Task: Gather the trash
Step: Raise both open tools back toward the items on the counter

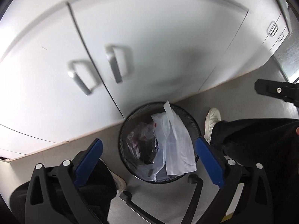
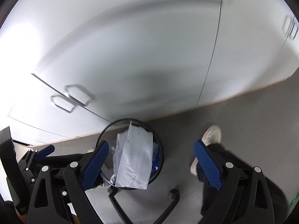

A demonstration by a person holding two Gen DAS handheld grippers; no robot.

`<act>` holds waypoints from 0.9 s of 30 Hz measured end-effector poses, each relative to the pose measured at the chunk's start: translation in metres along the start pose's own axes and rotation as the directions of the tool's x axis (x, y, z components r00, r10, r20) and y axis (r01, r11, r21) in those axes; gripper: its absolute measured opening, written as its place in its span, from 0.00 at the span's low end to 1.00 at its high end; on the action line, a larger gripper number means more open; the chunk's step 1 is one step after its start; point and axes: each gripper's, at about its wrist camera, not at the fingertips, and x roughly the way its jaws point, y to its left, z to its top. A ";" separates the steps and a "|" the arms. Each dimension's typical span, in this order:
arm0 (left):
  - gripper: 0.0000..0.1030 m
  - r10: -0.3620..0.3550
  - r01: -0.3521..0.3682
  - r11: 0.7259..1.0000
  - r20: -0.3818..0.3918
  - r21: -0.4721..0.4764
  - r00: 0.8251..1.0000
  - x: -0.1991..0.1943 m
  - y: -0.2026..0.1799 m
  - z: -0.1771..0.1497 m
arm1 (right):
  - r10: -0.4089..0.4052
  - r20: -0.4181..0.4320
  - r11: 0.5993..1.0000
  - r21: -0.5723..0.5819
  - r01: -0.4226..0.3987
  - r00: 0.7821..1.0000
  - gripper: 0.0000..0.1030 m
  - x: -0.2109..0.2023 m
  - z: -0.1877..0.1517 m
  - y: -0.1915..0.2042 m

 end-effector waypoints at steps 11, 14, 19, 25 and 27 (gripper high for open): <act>0.96 0.014 0.007 0.998 0.351 -0.059 0.936 -0.184 0.026 0.008 | 0.173 0.378 0.982 -0.141 -0.128 0.909 0.95 -0.180 0.001 0.027; 0.96 0.017 0.006 0.999 0.430 -0.053 0.903 -0.232 0.031 0.022 | 0.237 0.439 0.968 -0.187 -0.169 0.867 0.97 -0.221 0.014 0.036; 0.96 0.037 -0.033 0.999 0.549 -0.017 0.835 -0.308 0.041 0.071 | 0.300 0.485 0.942 -0.289 -0.173 0.822 0.97 -0.264 0.059 0.058; 0.96 0.075 -0.112 0.994 0.622 0.021 0.780 -0.347 0.070 0.182 | 0.291 0.489 0.908 -0.413 -0.076 0.823 0.97 -0.272 0.152 0.096; 0.96 0.074 -0.117 0.993 0.603 0.032 0.794 -0.339 0.083 0.230 | 0.311 0.455 0.889 -0.449 -0.086 0.835 0.97 -0.265 0.187 0.109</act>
